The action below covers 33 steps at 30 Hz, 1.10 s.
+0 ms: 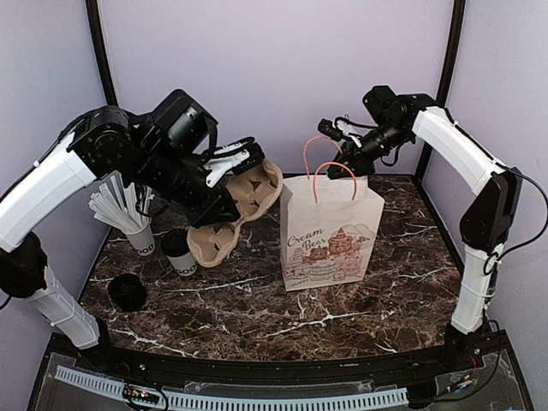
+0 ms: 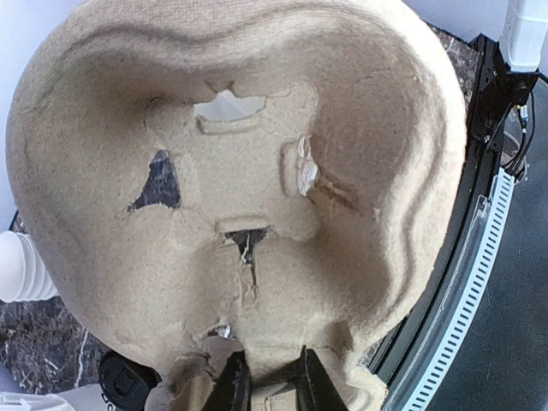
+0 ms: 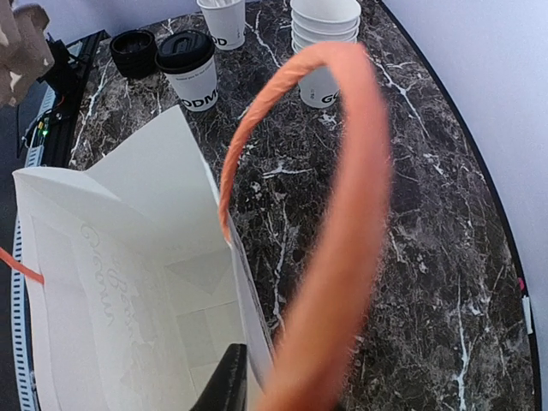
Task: Pack the takeout coffee
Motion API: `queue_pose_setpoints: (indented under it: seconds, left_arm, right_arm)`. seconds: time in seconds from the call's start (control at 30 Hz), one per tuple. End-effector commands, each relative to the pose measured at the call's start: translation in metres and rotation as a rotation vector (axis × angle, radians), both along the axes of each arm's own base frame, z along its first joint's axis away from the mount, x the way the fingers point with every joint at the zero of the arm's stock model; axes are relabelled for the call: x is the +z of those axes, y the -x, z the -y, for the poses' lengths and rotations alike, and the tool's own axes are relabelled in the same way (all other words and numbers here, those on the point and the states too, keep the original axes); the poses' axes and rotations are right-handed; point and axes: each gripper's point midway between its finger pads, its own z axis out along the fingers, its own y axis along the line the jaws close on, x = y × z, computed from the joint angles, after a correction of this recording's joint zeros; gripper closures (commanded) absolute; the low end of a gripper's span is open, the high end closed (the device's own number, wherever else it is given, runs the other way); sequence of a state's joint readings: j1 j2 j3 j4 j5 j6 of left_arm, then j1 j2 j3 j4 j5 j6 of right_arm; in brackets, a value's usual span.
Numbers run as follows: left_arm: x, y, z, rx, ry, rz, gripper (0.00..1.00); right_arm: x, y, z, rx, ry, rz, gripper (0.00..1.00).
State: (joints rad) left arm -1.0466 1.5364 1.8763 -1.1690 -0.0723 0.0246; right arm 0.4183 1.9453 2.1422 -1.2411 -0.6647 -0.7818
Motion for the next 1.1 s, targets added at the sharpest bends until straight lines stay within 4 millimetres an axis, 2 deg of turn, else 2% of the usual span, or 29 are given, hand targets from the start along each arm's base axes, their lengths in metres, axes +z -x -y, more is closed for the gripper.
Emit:
queue_pose_setpoints:
  seconds: [0.0, 0.03, 0.17, 0.2, 0.3, 0.43, 0.5, 0.63, 0.77, 1.07]
  left_arm:
    - [0.056, -0.015, 0.005, -0.025, 0.151, 0.147, 0.87]
    - [0.066, -0.017, 0.007, -0.033, 0.175, 0.173, 0.87]
    - [0.110, -0.028, 0.020, -0.068, 0.311, 0.262, 0.86]
    - [0.126, -0.031, 0.024, -0.073, 0.357, 0.296, 0.86]
    - [0.157, -0.030, 0.041, -0.154, 0.465, 0.350, 0.85]
    - [0.183, -0.024, 0.062, -0.251, 0.574, 0.377, 0.84]
    - [0.189, -0.019, 0.074, -0.311, 0.625, 0.372, 0.84]
    - [0.188, -0.009, 0.097, -0.421, 0.692, 0.334, 0.84]
    - [0.180, -0.001, 0.110, -0.503, 0.732, 0.305, 0.85]
    - [0.155, 0.002, 0.123, -0.582, 0.732, 0.256, 0.86]
  right_arm:
    - [0.002, 0.004, 0.000, 0.005, 0.009, -0.018, 0.95]
    - [0.003, 0.005, 0.000, 0.002, 0.010, -0.020, 1.00]
    - [0.014, 0.011, -0.002, -0.014, -0.009, -0.023, 1.00]
    - [0.019, 0.016, -0.004, -0.015, -0.013, -0.012, 1.00]
    - [0.025, 0.030, -0.011, -0.010, -0.016, 0.003, 1.00]
    - [0.024, 0.055, -0.023, 0.023, -0.016, -0.019, 1.00]
    - [0.025, 0.065, -0.026, 0.039, -0.022, -0.029, 1.00]
    - [0.029, 0.079, -0.030, 0.066, -0.045, -0.048, 1.00]
    - [0.029, 0.088, -0.030, 0.090, -0.053, -0.065, 1.00]
    - [0.022, 0.114, -0.031, 0.171, -0.062, -0.115, 1.00]
